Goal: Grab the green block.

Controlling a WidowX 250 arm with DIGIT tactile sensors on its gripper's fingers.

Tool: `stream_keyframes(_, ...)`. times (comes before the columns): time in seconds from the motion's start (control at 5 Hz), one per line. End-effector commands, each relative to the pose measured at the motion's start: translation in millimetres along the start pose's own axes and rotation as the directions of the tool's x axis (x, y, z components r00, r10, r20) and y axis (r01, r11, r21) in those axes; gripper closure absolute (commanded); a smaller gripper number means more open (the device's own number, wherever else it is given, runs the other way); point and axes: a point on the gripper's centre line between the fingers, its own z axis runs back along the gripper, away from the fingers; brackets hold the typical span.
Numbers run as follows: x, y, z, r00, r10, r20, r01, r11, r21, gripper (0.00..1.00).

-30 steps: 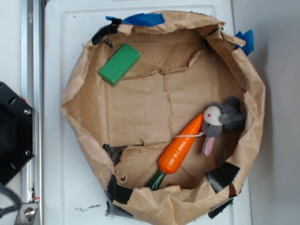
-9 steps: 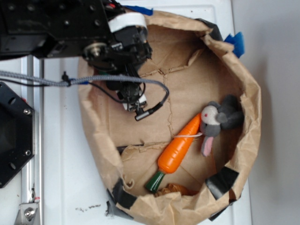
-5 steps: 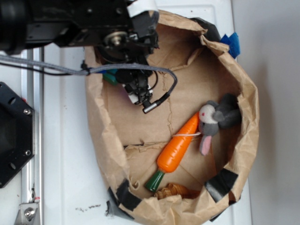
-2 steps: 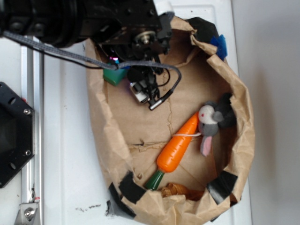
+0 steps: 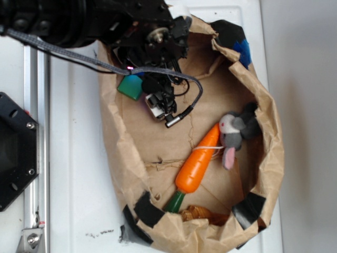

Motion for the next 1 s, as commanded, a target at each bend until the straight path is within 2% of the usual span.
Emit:
stream_keyframes(0.0, 5, 7, -3, 0.999, -0.026, 0.028, 0.026, 1.0, -0.012, 0.0)
stream_keyframes(0.4, 5, 21, 23, 0.987, 0.163, -0.002, -0.163, 0.986, -0.027, 0.0)
stream_keyframes(0.6, 8, 17, 38, 0.982, 0.187, 0.0, -0.187, 0.982, -0.035, 0.0)
stream_keyframes(0.8, 4, 18, 43, 0.976, 0.217, 0.009, -0.217, 0.976, -0.003, 0.0)
